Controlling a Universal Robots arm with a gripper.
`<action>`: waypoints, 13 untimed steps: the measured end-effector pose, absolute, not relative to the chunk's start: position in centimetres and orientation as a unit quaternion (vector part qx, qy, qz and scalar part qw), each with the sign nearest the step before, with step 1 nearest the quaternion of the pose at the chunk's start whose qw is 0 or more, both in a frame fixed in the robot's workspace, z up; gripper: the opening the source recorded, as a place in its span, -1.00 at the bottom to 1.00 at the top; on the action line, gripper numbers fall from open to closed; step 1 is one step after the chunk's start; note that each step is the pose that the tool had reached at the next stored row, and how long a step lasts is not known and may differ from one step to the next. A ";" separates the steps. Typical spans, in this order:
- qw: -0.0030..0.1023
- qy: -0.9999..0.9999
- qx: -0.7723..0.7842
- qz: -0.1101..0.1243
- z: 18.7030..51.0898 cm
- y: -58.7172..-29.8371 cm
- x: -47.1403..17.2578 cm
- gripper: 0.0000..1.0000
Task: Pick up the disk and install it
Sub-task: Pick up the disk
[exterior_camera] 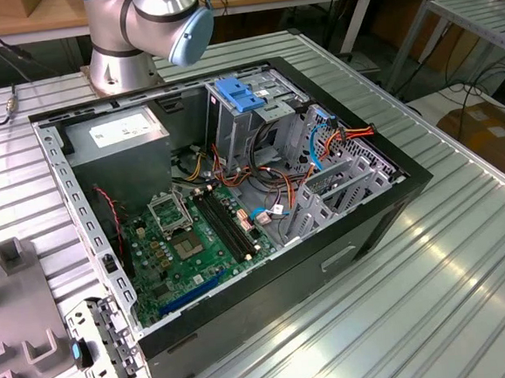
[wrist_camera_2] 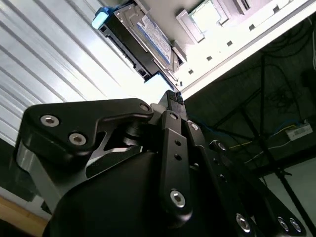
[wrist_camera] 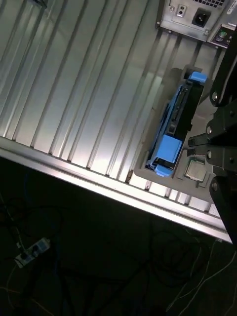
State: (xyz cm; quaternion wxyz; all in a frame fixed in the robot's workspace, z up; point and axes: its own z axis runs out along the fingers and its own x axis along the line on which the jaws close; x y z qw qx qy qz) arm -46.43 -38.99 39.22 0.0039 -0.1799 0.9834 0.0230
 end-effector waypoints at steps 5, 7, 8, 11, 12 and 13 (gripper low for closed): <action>0.003 0.975 -0.219 0.023 39.2 -39.0 -46.4 -0.79; 0.002 0.970 -0.242 0.023 39.2 -39.0 -46.4 -0.79; 0.002 0.967 -0.253 0.023 39.2 -39.0 -46.4 -0.79; 0.001 0.955 -0.295 0.023 39.2 -39.0 -46.4 -0.79; 0.001 0.952 -0.304 0.023 39.2 -39.0 -46.4 -0.79; 0.001 0.950 -0.312 0.023 39.2 -39.0 -46.4 -0.79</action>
